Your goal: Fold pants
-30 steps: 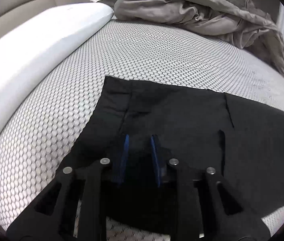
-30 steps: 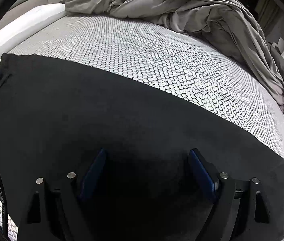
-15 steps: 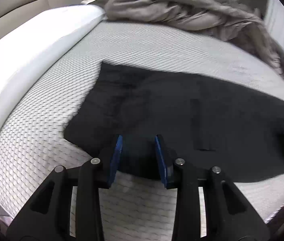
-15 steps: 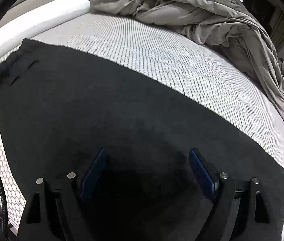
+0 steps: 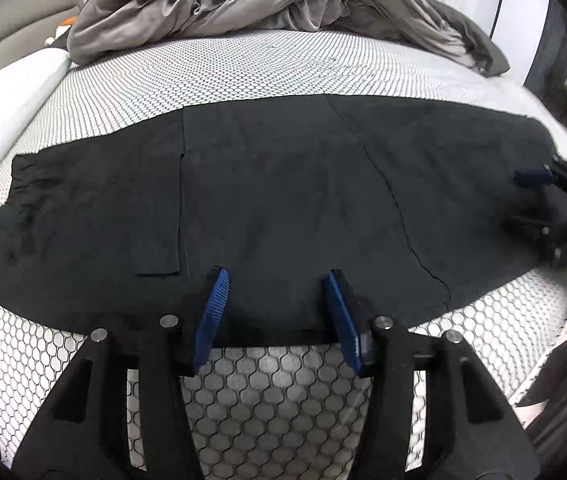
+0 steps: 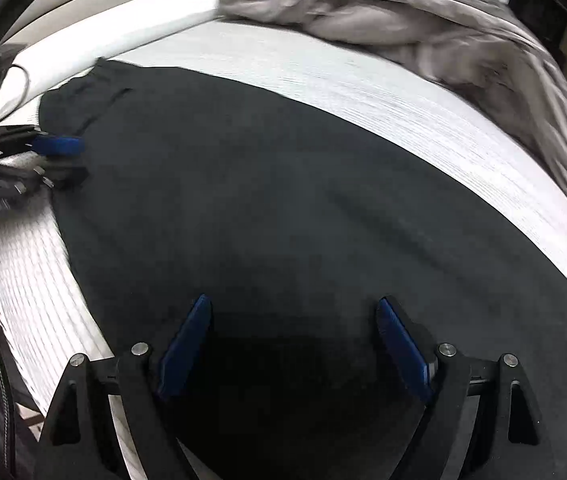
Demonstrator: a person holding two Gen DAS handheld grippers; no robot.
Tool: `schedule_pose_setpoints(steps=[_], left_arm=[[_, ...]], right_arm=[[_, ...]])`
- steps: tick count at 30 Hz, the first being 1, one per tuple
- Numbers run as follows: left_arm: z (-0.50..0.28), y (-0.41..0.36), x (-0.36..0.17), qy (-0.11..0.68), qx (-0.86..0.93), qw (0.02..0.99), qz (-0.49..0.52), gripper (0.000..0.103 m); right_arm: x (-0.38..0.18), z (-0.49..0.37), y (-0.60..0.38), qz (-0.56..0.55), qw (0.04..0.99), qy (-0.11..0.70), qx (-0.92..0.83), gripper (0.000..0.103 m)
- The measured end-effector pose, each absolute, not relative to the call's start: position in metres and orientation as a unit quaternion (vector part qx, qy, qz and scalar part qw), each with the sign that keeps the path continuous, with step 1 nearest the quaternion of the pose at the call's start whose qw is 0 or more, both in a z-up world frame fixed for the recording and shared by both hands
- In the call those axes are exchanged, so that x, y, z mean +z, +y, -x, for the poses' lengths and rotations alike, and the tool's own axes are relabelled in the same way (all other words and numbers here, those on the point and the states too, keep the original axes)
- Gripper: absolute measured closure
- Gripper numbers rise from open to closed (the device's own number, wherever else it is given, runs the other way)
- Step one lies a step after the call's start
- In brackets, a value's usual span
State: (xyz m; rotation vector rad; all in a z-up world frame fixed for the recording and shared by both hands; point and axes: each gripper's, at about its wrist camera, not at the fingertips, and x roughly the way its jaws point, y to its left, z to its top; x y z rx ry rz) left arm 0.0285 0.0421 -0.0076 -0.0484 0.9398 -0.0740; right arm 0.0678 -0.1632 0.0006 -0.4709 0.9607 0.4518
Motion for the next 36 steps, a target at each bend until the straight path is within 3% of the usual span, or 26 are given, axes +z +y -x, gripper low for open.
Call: schedule_pose_setpoints(steps=[10,16,21,26,30,32,36], left_arm=[[-0.051,0.006,0.019,0.440,-0.057,0.896,0.026,0.052],[-0.067,-0.098,0.022,0.435,-0.144,0.889,0.009,0.045],[-0.063,-0.164,0.003,0.450,-0.183,0.872,-0.059,0.036],[-0.061,-0.163,-0.004,0.454,-0.187,0.869,-0.052,0.021],[-0.062,-0.162,-0.002,0.462,-0.184,0.866,-0.047,0.019],[-0.065,-0.161,0.003,0.460,-0.173,0.870,-0.045,0.020],[-0.073,-0.158,0.020,0.423,-0.178,0.888,-0.020,0.019]], right_arm=[[0.014,-0.056,-0.360,0.116,0.879,0.463,0.007,0.017],[0.030,-0.048,-0.336,0.082,0.898,0.424,0.077,0.017],[0.010,-0.044,-0.286,0.163,0.879,0.432,0.123,0.017],[0.013,-0.050,-0.353,0.134,0.886,0.438,0.064,0.017],[0.017,-0.049,-0.450,0.054,0.893,0.442,-0.067,0.017],[0.021,-0.046,-0.483,0.002,0.895,0.437,-0.091,0.025],[0.039,-0.044,-0.457,0.016,0.910,0.407,-0.080,0.025]])
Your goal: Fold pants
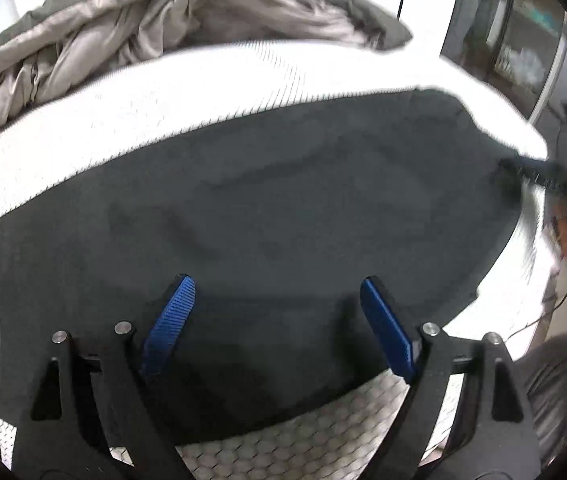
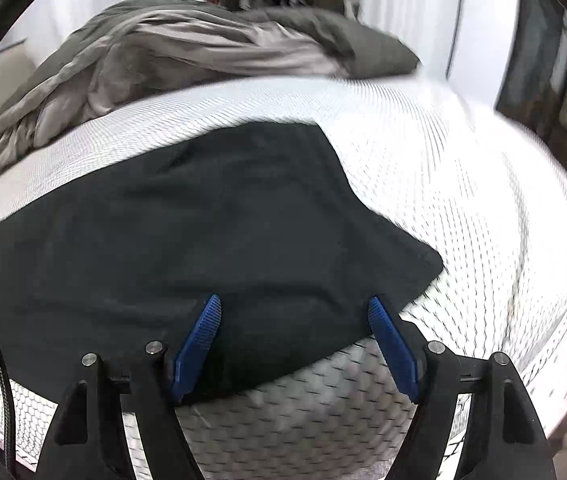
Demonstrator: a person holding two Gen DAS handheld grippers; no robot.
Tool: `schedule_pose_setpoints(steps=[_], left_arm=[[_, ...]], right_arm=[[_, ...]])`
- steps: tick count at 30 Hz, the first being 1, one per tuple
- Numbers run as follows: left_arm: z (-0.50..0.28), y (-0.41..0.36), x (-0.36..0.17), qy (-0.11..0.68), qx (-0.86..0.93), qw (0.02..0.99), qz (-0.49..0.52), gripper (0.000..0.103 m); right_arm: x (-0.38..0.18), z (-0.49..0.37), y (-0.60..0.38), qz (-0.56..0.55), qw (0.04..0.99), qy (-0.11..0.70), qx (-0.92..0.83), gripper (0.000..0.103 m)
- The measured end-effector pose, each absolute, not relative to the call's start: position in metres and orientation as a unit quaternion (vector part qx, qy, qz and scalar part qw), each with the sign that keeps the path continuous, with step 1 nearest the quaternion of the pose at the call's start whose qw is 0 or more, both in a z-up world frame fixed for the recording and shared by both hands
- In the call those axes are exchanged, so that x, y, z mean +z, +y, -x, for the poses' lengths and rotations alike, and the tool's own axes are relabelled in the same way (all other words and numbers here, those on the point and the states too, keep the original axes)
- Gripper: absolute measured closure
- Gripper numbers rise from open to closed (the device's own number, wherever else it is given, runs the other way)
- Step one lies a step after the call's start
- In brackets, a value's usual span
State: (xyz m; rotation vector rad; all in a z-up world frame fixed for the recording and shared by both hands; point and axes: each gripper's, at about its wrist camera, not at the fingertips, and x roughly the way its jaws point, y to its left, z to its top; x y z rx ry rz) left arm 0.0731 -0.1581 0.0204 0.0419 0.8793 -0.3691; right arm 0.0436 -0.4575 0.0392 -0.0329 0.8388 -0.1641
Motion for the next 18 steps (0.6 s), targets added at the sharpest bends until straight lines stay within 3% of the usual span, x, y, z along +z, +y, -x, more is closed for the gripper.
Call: schedule_pose_setpoints(steps=[7,18], left_arm=[[-0.094,-0.181,-0.001,0.450,-0.181,0.874,-0.032,0.019],[-0.081,-0.169,-0.003,0.454,-0.185,0.869,-0.060,0.016]], right_arm=[[0.021,-0.077,-0.368,0.103,0.900,0.424,0.002,0.025],[0.028,-0.051,-0.423,0.082,0.901,0.423,-0.044,0.025]])
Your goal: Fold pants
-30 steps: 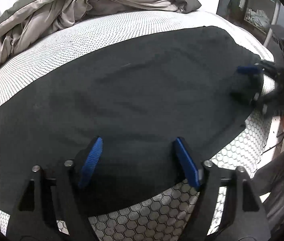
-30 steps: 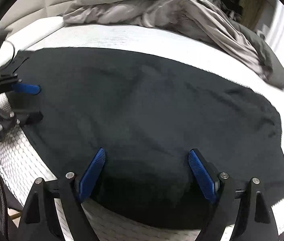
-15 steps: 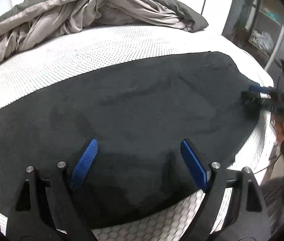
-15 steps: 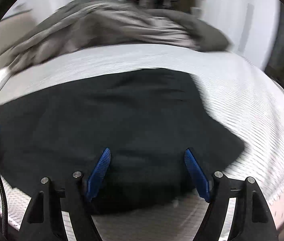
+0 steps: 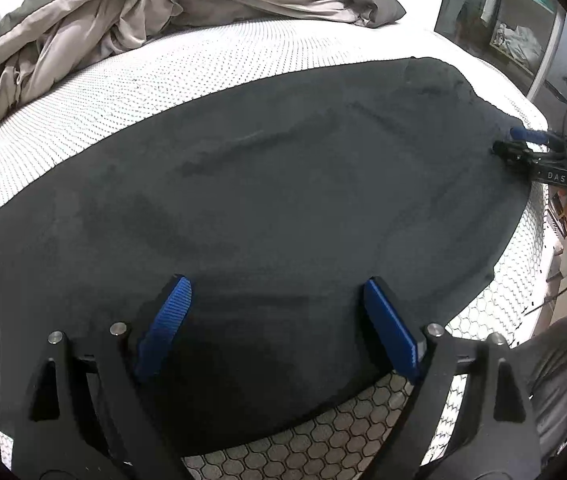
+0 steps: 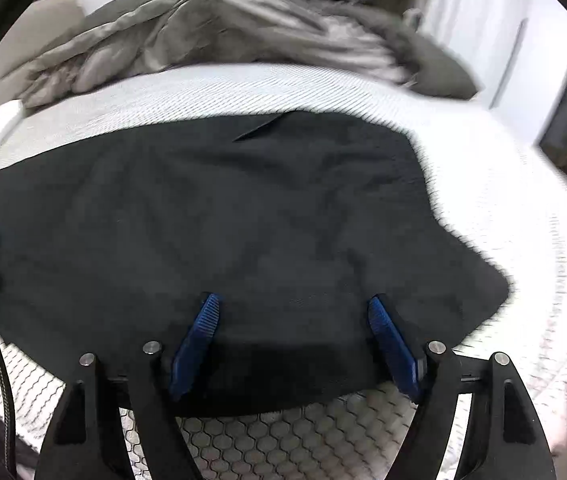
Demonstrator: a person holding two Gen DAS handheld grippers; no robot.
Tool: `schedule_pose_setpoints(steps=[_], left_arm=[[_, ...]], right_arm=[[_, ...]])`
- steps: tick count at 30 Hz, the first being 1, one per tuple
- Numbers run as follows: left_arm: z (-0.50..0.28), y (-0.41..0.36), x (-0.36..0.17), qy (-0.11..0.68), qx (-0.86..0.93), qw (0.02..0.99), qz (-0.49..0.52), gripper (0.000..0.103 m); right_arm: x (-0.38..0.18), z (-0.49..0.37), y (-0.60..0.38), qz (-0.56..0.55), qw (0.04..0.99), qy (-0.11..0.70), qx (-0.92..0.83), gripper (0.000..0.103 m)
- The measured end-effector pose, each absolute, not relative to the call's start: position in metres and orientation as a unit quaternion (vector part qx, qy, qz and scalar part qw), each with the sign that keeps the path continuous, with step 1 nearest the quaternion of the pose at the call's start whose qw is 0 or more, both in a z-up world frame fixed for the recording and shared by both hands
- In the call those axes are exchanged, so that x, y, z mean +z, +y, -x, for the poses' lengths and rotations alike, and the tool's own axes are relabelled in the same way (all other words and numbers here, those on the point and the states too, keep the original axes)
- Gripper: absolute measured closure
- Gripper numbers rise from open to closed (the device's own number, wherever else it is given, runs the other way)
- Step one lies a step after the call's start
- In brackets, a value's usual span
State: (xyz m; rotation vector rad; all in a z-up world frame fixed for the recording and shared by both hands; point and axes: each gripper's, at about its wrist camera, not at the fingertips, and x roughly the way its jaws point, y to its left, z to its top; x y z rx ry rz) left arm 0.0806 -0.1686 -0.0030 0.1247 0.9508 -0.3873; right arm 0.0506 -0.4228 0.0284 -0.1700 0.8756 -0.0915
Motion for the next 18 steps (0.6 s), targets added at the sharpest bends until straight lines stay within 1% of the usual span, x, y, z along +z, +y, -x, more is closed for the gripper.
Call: schedule_pose_setpoints(steps=[2,6,9,11,13,15,18], left_arm=[[-0.085,-0.168,0.000,0.453,-0.176,0.872,-0.056,0.016],[-0.106,-0.160,0.008,0.452,-0.153,0.878,-0.031,0.016],[-0.123,-0.150,0.013,0.444,-0.120,0.888,-0.024,0.016],[-0.136,-0.141,0.005,0.458,-0.093,0.884,-0.022,0.016],[-0.146,-0.130,-0.010,0.492,-0.081,0.866,-0.007,0.016],[-0.144,-0.126,-0.011,0.485,-0.095,0.869,-0.012,0.015],[-0.136,-0.119,-0.010,0.482,-0.099,0.870,-0.030,0.015]], right_arm=[[0.037,-0.054,-0.401,0.086,0.911,0.403,-0.016,0.025],[0.039,-0.085,-0.343,0.099,0.909,0.403,0.032,0.025],[0.039,-0.118,-0.295,0.081,0.908,0.409,0.049,0.024],[0.034,-0.143,-0.274,0.065,0.904,0.419,0.053,0.024],[0.023,-0.162,-0.256,0.084,0.894,0.438,0.043,0.024],[0.011,-0.167,-0.250,0.116,0.884,0.452,0.024,0.024],[0.002,-0.159,-0.271,0.117,0.871,0.476,0.027,0.021]])
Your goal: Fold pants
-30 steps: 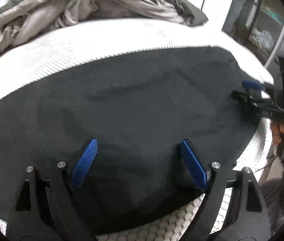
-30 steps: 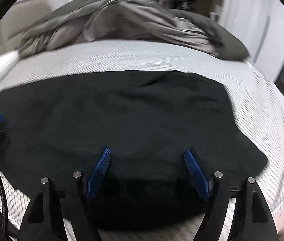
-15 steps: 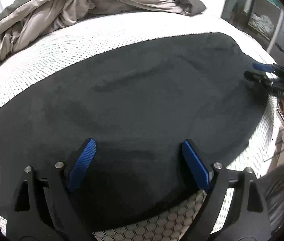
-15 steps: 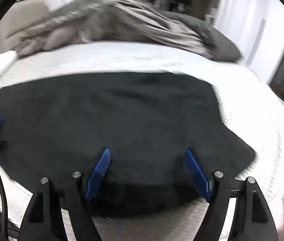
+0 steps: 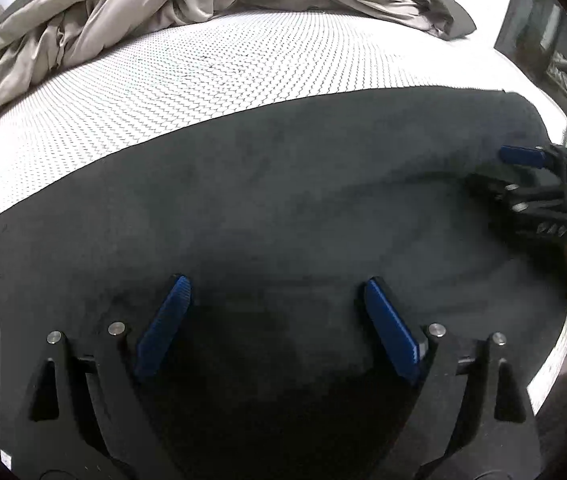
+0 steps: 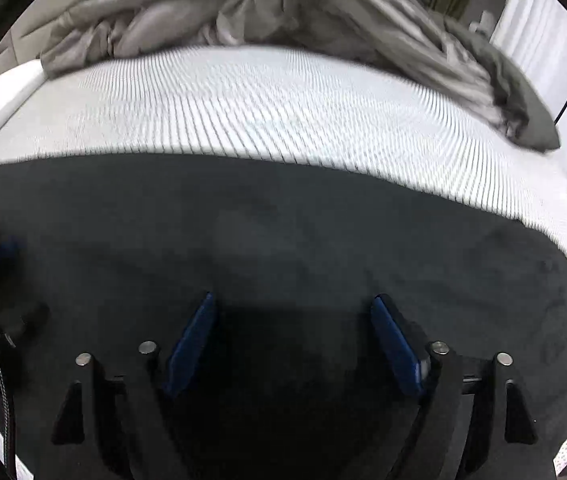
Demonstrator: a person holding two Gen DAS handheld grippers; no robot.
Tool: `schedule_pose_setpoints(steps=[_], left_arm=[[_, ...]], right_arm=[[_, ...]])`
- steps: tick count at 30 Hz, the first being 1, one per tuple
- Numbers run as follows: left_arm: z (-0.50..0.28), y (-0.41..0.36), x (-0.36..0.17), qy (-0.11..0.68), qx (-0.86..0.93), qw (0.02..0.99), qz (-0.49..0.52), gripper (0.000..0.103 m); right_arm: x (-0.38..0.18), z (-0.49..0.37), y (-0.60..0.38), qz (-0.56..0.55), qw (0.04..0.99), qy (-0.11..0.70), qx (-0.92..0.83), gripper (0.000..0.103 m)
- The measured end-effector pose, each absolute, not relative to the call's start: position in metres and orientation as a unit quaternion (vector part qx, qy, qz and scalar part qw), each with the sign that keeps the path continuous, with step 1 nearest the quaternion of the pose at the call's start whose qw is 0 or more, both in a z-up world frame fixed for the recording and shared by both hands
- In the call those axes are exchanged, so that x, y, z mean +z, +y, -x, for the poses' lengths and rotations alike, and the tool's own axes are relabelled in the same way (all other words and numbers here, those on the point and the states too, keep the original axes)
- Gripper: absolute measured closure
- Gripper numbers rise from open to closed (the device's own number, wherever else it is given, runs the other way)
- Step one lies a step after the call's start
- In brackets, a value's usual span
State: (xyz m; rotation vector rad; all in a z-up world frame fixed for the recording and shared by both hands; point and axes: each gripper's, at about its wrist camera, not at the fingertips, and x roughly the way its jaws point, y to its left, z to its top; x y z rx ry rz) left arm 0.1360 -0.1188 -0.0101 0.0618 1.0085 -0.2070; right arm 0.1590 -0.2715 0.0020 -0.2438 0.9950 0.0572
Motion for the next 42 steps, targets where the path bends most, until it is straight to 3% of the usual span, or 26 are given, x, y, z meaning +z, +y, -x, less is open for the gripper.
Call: schedule_pose_setpoints(steps=[9,15,20,26,31,36,42], left_arm=[[-0.093,-0.100,0.001,0.459,-0.092,0.883,-0.044,0.015],[-0.076,-0.141,0.022,0.433,-0.180,0.882,0.032,0.015],[-0.063,-0.192,0.001,0.447,-0.203,0.869,-0.059,0.014],[-0.049,-0.190,0.004,0.441,-0.193,0.873,-0.083,0.010],[-0.047,-0.168,0.023,0.407,-0.196,0.892,-0.006,0.010],[-0.045,-0.165,0.026,0.405,-0.189,0.895,-0.005,0.010],[-0.073,-0.151,0.020,0.415,-0.172,0.894,0.010,0.010]], right_arm=[[0.017,-0.069,-0.404,0.086,0.894,0.438,-0.036,0.019],[0.042,-0.049,-0.385,0.064,0.915,0.398,0.019,0.019],[0.009,-0.058,-0.337,0.142,0.885,0.438,0.065,0.019],[0.016,-0.031,-0.414,0.136,0.891,0.431,-0.035,0.018],[0.037,-0.010,-0.491,-0.030,0.909,0.412,-0.059,0.018],[0.031,-0.006,-0.536,-0.218,0.880,0.423,0.010,0.018],[0.012,-0.043,-0.564,-0.375,0.862,0.338,0.043,0.022]])
